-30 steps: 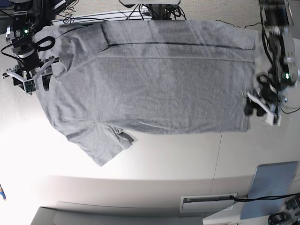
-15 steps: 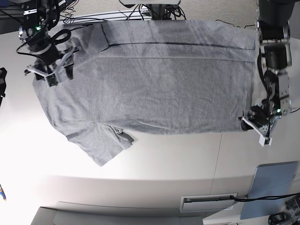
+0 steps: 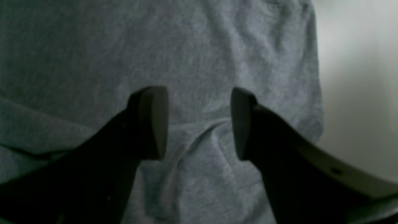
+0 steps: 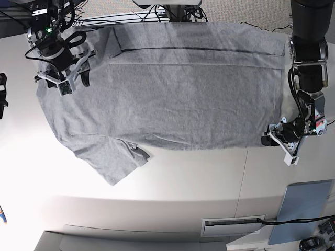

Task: Fold the T-shirt properly
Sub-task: 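Move both grippers to the hem corners and grasp them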

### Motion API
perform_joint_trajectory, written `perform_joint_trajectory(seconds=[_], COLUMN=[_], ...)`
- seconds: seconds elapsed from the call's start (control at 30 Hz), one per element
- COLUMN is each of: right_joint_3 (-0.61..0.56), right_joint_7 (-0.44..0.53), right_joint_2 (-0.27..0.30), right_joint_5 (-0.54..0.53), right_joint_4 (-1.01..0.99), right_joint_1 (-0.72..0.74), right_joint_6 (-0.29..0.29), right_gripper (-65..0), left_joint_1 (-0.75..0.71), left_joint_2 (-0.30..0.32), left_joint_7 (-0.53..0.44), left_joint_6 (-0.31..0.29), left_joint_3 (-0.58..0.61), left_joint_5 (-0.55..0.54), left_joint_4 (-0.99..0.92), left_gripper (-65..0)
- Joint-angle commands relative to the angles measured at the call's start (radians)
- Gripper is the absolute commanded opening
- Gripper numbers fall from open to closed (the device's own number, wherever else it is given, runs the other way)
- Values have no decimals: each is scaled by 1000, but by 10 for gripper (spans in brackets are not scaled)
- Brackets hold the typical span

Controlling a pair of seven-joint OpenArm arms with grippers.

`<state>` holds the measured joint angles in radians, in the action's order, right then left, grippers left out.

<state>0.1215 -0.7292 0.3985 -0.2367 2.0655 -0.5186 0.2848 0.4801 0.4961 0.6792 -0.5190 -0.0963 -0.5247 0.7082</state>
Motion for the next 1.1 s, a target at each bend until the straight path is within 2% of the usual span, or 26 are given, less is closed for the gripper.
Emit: perform_joint_trajectory(seconds=[0.0, 0.07, 0.1, 0.2, 0.33, 0.47, 0.6, 0.9, 1.07], right_joint_3=[7, 7, 8, 8, 7, 2, -57, -289, -349], right_joint_7=[18, 23, 26, 37, 76, 93, 70, -35, -32], right_joint_2=[11, 11, 12, 12, 12, 12, 12, 11, 11], right_joint_5=[3, 40, 66, 129, 151, 150, 148, 146, 59], right_joint_4=[16, 16, 16, 16, -6, -125, -351, -946, -1231], right_joint_1=[6, 10, 11, 28, 89, 228, 443, 1002, 1205], right_joint_6=[-5, -5, -5, -5, -4, 15, 16, 41, 153], right_gripper=[-333, -333, -333, -332, -327, -327, -328, -328, -328], left_joint_1=[19, 19, 19, 19, 18, 18, 18, 18, 18], left_joint_2=[5, 7, 9, 15, 13, 10, 4, 3, 3], left_joint_7=[8, 0, 0, -8, -6, 7, 12, 12, 12], left_joint_6=[0, 34, 51, 50, 50, 47, 47, 47, 51], left_joint_3=[-1, -1, -1, -1, -1, -1, -1, -1, -1], left_joint_5=[-3, -3, -3, 13, 34, 34, 34, 39, 61], left_joint_4=[7, 7, 7, 7, 7, 7, 7, 7, 7], left_gripper=[-357, -414, -463, -650, -650, -650, -650, -650, -650])
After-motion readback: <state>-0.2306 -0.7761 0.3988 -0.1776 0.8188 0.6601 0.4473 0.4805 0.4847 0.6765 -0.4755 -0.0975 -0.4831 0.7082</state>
